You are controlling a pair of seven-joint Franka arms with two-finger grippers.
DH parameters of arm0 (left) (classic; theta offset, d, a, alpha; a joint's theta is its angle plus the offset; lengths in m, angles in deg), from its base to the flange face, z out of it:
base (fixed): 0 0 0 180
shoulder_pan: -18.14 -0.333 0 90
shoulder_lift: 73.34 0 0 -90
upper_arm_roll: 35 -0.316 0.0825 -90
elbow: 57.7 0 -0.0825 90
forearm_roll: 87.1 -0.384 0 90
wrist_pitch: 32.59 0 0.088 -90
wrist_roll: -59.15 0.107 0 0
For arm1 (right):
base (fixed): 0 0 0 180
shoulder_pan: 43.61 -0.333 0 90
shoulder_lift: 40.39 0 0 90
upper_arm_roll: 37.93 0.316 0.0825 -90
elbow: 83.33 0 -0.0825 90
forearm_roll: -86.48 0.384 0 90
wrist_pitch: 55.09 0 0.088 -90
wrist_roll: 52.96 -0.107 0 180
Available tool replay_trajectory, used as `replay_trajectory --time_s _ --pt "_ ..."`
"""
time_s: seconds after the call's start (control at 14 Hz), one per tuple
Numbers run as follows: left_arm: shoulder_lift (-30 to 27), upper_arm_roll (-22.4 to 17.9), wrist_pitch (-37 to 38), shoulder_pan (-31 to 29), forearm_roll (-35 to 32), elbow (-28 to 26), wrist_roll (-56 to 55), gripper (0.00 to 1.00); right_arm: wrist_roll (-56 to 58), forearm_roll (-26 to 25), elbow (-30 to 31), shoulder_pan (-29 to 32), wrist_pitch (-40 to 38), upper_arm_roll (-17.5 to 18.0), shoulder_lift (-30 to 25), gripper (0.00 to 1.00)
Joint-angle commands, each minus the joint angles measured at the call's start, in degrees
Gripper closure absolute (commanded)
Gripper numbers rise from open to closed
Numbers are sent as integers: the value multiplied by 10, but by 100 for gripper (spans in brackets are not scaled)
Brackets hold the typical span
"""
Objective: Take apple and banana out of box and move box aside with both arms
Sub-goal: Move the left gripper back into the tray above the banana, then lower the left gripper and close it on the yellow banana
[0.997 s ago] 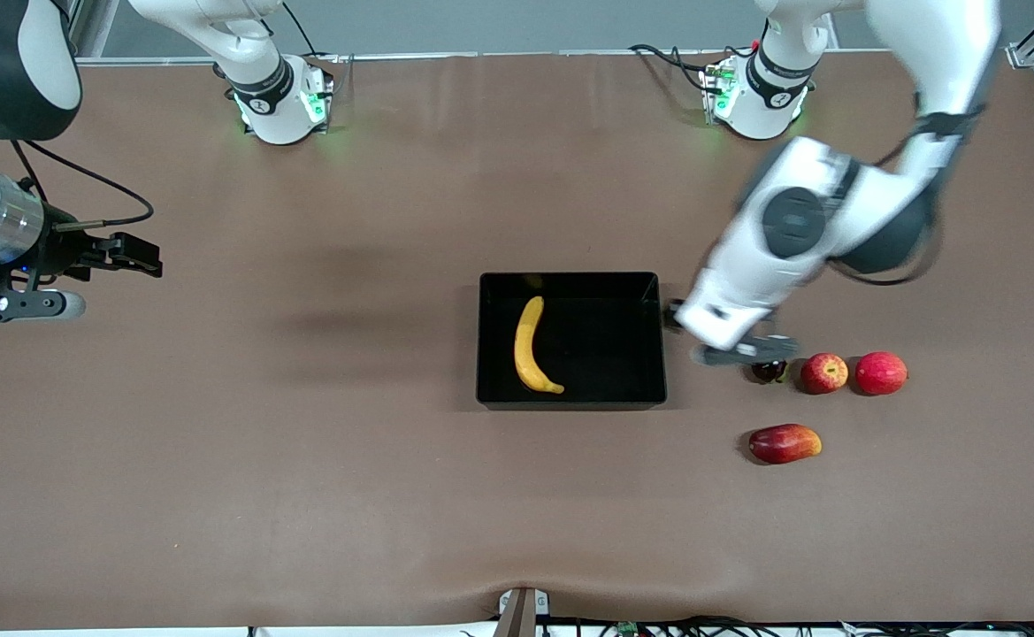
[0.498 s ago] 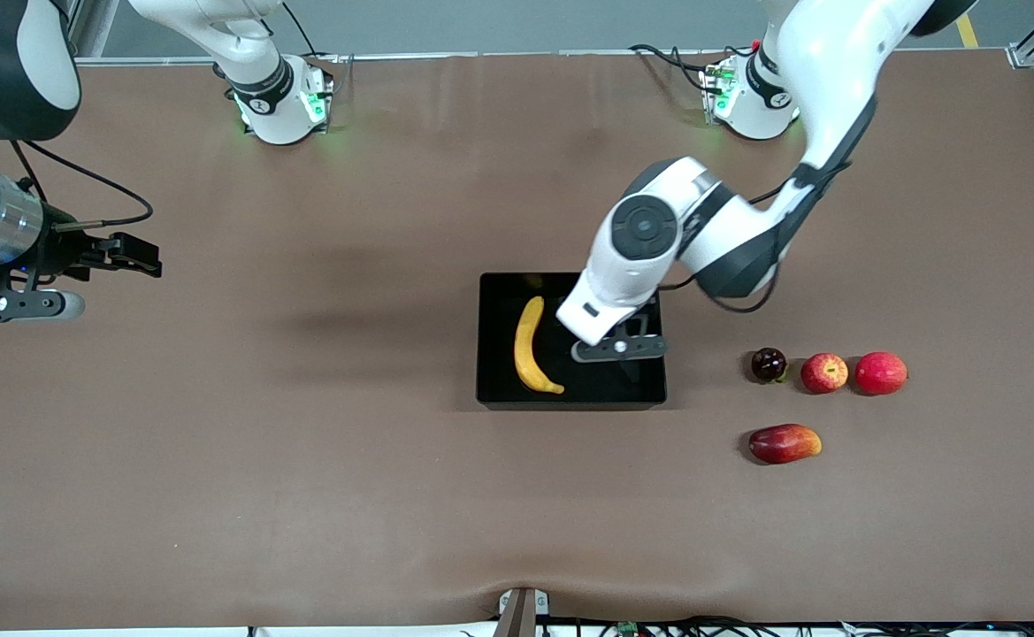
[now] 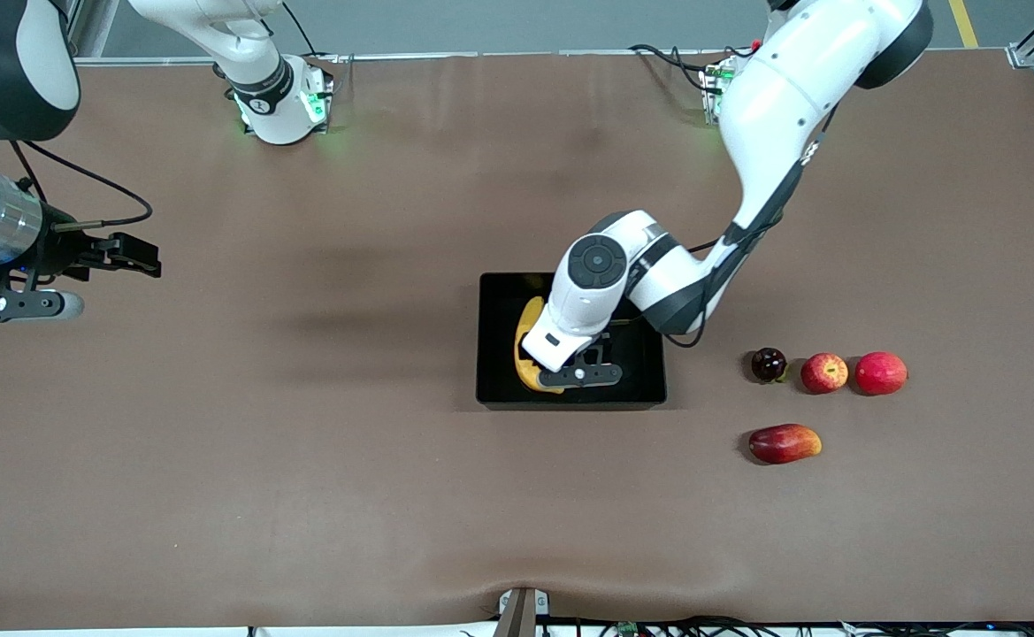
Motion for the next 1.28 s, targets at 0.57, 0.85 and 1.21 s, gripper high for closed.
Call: replay_trajectory --time_s 0.57,0.85,1.21 --pt "44 -27 -57 41 -14 16 -17 0 -3 8 -6 8 -6 3 3 0" --pt "45 -27 -57 50 -14 16 -21 0 -3 7 -7 6 -6 3 2 0" --pt "44 -27 -57 52 -15 14 -20 0 -3 2 -8 7 -3 3 2 0"
